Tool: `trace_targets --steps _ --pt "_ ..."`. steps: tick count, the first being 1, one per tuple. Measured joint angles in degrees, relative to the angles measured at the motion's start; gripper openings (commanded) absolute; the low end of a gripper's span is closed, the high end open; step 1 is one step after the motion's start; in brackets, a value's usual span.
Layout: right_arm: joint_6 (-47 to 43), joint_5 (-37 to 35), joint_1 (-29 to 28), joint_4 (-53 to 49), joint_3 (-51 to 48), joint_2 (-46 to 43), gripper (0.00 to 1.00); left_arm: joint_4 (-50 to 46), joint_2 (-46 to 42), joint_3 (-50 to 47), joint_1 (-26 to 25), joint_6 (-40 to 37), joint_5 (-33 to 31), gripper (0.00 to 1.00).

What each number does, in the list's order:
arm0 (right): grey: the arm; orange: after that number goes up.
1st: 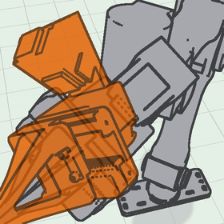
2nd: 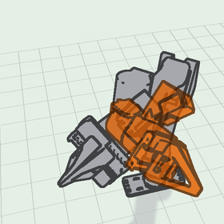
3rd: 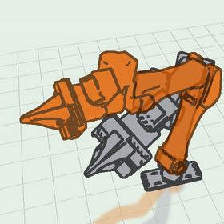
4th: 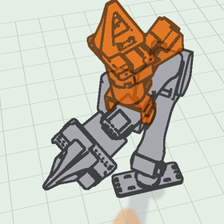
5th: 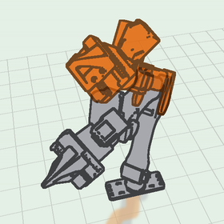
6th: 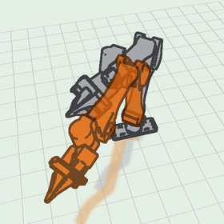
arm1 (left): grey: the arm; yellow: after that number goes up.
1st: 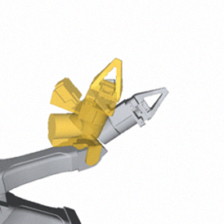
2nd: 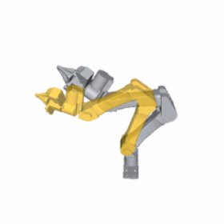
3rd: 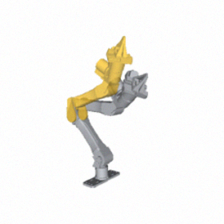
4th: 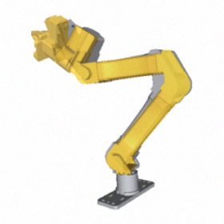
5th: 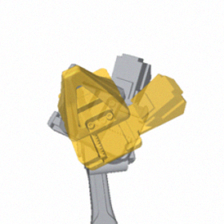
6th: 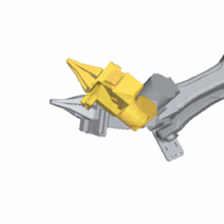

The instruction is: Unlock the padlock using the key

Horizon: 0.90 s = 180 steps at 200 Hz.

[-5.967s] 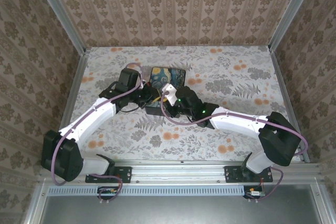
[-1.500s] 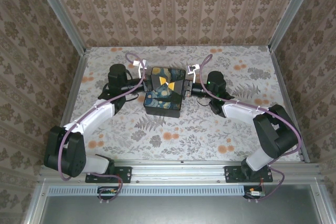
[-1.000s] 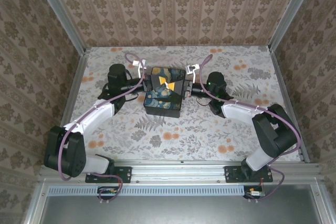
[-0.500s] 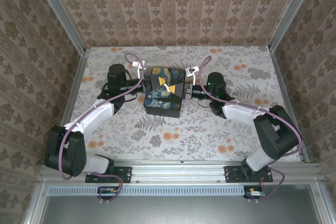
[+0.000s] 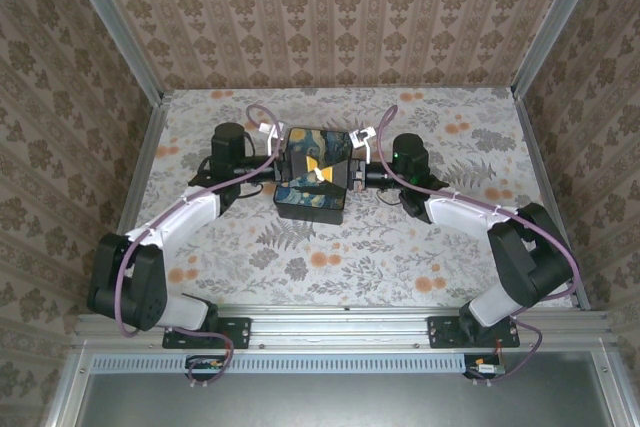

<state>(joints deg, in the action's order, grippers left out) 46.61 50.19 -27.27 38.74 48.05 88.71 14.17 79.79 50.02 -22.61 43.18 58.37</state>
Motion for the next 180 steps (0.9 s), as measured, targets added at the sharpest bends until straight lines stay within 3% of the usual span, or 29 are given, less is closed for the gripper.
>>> trace_targets --steps 21,64,92,113,148,180 --pt "0.0 0.2 0.0 -0.6 0.3 0.0 0.0 -1.2 0.0 0.3 -0.7 -1.2 0.6 0.26" --pt "-0.5 0.9 0.0 -1.7 0.9 0.0 0.0 -2.9 0.0 1.3 -1.6 -3.6 1.4 0.14" --pt "-1.4 1.3 0.0 -2.8 0.9 0.0 0.0 -4.0 0.0 1.4 -1.7 -4.5 1.4 0.0" --pt "-1.9 1.4 0.0 -3.5 0.9 0.0 0.0 -4.8 0.0 1.5 -1.7 -4.7 1.4 0.0" --pt "-2.8 0.8 0.1 -4.8 0.8 -0.5 0.31 -4.8 0.0 1.5 -1.9 -4.6 0.3 0.0" --pt "1.3 -2.3 0.7 -0.5 -2.6 -2.6 0.4 -0.8 0.0 0.9 -2.1 -1.9 -2.1 0.0"
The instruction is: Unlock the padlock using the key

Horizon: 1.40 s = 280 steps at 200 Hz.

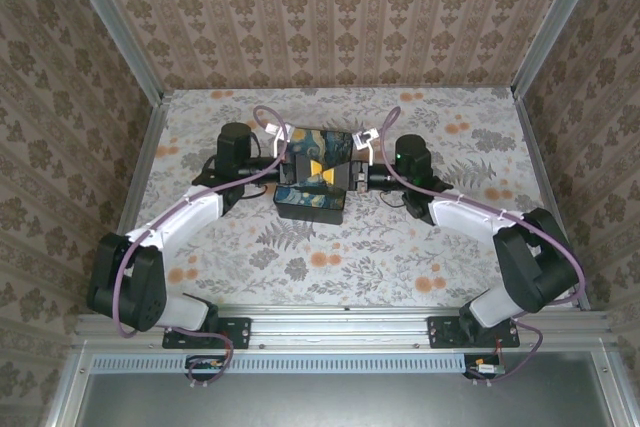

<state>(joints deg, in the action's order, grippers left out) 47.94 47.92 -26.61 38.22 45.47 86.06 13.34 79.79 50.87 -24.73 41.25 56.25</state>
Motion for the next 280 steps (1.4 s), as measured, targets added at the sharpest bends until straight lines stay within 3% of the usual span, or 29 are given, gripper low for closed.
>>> trace_targets --steps 48,116,201,280 --pt "7.5 -6.1 -0.7 8.1 -3.0 -0.1 0.45 6.1 0.0 -1.6 0.0 4.6 -2.2 0.0" --pt "10.5 -9.9 -2.2 12.2 -3.0 1.5 0.44 12.3 0.0 -2.5 -0.1 9.7 -2.8 0.0" --pt "12.1 -10.2 -2.4 15.5 -2.8 3.9 0.36 13.4 0.0 -2.9 -0.4 11.3 -3.3 0.0" --pt "13.0 -10.0 -2.9 18.0 -2.3 4.4 0.15 14.2 0.0 -3.0 -0.4 11.7 -3.6 0.0"
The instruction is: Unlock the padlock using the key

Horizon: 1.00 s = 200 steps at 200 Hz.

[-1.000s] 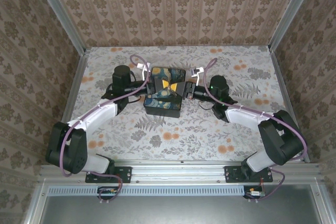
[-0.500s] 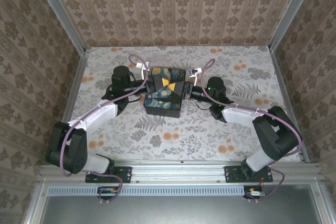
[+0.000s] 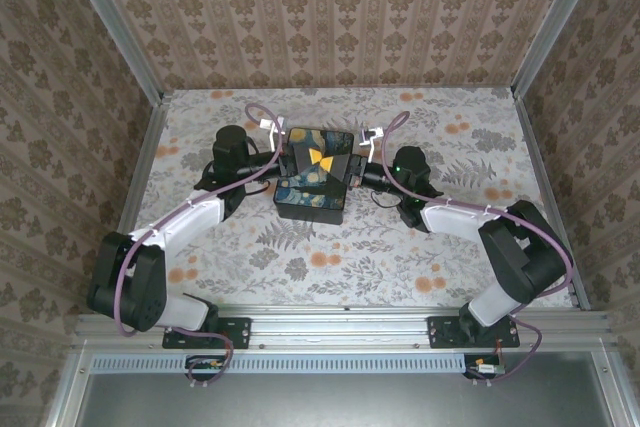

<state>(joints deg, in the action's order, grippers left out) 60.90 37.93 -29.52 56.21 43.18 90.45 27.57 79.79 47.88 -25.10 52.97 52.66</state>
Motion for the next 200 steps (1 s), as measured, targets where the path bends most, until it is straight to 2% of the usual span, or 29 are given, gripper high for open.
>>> trace_targets --steps 47,73,76,86,90,110,144,200 --pt "0.9 0.2 -0.1 2.0 0.0 0.3 0.0 1.2 0.0 -0.3 0.1 0.4 0.0 0.0" --pt "1.0 0.2 -0.1 3.3 0.0 0.4 0.0 1.7 0.0 -0.5 0.5 0.8 0.0 0.0" --pt "1.1 0.2 -0.1 3.4 0.0 0.4 0.0 1.8 0.0 -0.5 0.5 0.9 0.0 0.03" --pt "1.1 0.2 -0.2 3.7 0.0 0.5 0.0 2.2 0.0 -0.7 0.7 1.0 0.0 0.27" --pt "1.1 0.2 -0.2 3.7 0.0 0.5 0.0 2.3 0.0 -0.7 0.8 1.0 0.0 0.33" --pt "1.0 0.4 -0.2 4.1 0.0 0.5 0.0 2.3 -0.1 -2.1 1.8 1.6 -2.1 0.4" --pt "0.2 0.8 -0.1 3.4 -0.2 0.4 0.0 -2.0 -1.1 -3.0 2.8 0.5 -5.1 0.44" --pt "-4.1 2.0 2.1 -3.1 -2.0 -4.3 0.0 -5.5 -2.7 -3.0 2.8 -0.7 -7.8 0.43"
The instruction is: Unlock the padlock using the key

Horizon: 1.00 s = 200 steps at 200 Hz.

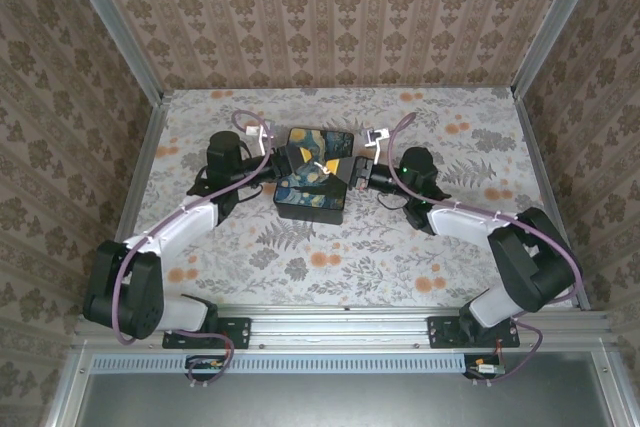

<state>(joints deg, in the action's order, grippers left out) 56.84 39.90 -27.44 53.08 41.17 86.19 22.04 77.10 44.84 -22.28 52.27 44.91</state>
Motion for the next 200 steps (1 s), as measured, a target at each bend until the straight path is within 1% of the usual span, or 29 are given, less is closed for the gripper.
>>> trace_targets --steps 29,95,142,162,200 --pt "-1.2 1.1 0.7 -2.2 -0.1 -1.2 0.0 0.0 0.0 0.1 -0.2 -0.3 0.5 0.43" --pt "-1.6 2.2 0.8 -5.0 -0.1 -1.2 0.0 0.0 0.1 1.0 -2.1 -2.2 5.2 0.42" --pt "-1.6 3.0 0.8 -5.6 0.0 -1.2 0.0 -1.2 1.1 4.5 -4.0 -5.6 7.9 0.33" --pt "-1.6 3.4 0.8 -5.7 0.0 -1.1 0.0 -2.3 1.8 5.0 -5.1 -6.5 8.8 0.32" --pt "-1.6 3.9 1.2 -6.1 0.0 -1.0 0.0 -4.9 2.2 5.9 -5.1 -8.9 9.0 0.33"
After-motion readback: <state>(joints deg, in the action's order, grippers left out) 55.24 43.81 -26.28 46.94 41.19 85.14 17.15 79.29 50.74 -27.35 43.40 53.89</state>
